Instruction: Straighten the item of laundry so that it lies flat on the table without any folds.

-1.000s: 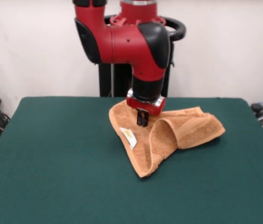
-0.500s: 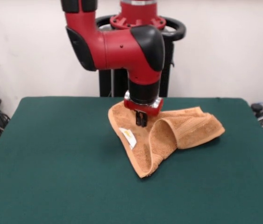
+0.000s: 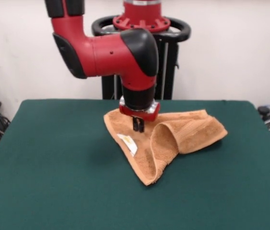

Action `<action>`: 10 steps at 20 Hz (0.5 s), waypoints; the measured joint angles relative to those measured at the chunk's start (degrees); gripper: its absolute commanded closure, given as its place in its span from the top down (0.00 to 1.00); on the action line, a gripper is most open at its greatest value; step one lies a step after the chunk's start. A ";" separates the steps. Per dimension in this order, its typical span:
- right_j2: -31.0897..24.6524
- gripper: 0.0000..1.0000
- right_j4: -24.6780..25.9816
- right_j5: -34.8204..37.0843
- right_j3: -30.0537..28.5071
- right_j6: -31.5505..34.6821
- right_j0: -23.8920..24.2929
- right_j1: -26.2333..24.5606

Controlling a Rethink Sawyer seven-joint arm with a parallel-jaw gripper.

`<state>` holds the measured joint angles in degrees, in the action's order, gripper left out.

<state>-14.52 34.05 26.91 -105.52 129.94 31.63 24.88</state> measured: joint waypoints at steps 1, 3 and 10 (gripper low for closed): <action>-0.48 0.00 0.90 0.77 0.86 0.00 0.93 0.14; -1.00 0.00 1.75 1.22 1.67 -0.01 1.71 0.33; -3.40 0.00 4.18 3.41 5.35 -2.34 5.42 0.53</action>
<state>-17.92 38.23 30.32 -100.17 127.60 37.05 25.41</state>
